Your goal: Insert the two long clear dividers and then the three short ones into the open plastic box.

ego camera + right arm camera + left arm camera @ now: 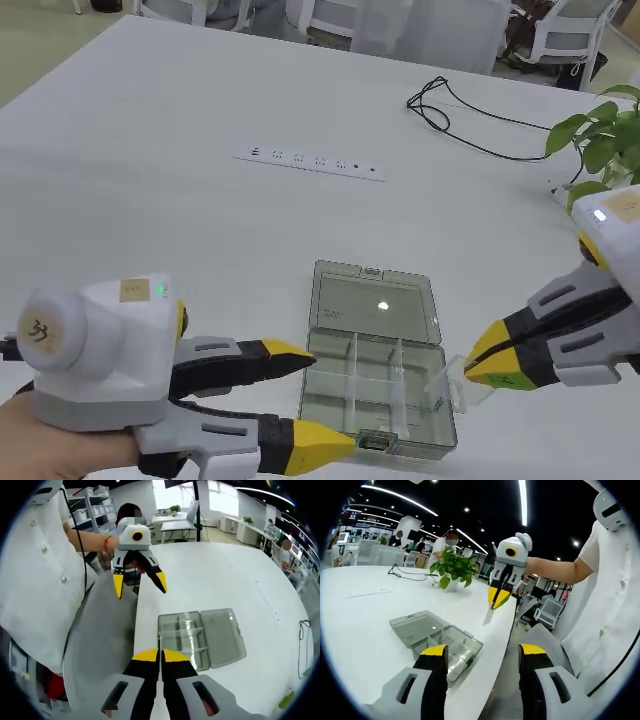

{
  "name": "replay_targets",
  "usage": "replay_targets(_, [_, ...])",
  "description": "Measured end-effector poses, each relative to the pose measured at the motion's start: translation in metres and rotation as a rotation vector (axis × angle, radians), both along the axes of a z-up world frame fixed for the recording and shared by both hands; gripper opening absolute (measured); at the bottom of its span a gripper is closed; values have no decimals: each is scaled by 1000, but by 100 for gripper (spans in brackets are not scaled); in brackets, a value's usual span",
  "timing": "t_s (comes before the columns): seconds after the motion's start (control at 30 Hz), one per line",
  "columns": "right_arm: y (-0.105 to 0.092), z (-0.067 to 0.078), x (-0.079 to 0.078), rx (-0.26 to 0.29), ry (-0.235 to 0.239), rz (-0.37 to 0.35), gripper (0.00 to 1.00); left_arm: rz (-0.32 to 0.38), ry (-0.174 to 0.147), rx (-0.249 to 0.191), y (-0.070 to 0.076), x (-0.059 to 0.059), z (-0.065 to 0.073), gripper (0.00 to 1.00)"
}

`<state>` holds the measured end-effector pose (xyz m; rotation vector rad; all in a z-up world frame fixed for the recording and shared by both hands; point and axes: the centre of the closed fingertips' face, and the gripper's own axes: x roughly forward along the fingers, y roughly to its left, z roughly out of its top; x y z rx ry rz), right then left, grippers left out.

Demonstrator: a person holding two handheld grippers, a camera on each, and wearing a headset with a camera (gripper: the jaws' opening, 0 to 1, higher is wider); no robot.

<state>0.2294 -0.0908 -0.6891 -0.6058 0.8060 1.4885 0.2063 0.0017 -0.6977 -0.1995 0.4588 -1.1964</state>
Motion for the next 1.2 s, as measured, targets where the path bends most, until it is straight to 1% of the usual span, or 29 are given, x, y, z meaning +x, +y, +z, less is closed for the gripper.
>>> replay_targets(0.27, [-6, -22, 17, -70, -62, 10, 3, 25, -3, 41, 9, 5, -12, 68])
replay_targets(0.37, [-7, -32, 21, -94, -75, 18, 3, 26, -5, 54, 11, 6, -16, 72])
replay_targets(0.43, [-7, -38, 24, -103, -79, 23, 3, 28, -1, 62, 13, 7, -19, 73])
replay_targets(0.5, [-6, -43, 26, -110, -83, 27, 3, 31, -9, 70, 15, 9, -21, 75])
replay_targets(0.6, [-6, -49, 31, -120, -94, 27, 3, 40, -10, 74, 17, 11, -23, 79])
replay_targets(0.63, [-6, -51, 32, -123, -98, 28, 3, 43, -17, 77, 17, 12, -24, 81])
replay_targets(0.67, [-8, -58, 35, -124, -99, 27, 3, 45, -19, 85, 18, 12, -25, 83])
replay_targets(0.77, [-7, -66, 37, -124, -91, 28, 3, 45, -21, 98, 19, 12, -29, 86])
replay_targets(0.9, [-7, -72, 38, -139, -96, 37, 3, 45, -18, 100, 18, 12, -30, 90])
replay_targets(1.03, [-6, -74, 38, -139, -86, 37, 3, 40, -16, 99, 17, 11, -30, 90])
replay_targets(1.2, [-6, -76, 39, -145, -88, 38, 3, 42, -14, 95, 16, 11, -30, 90])
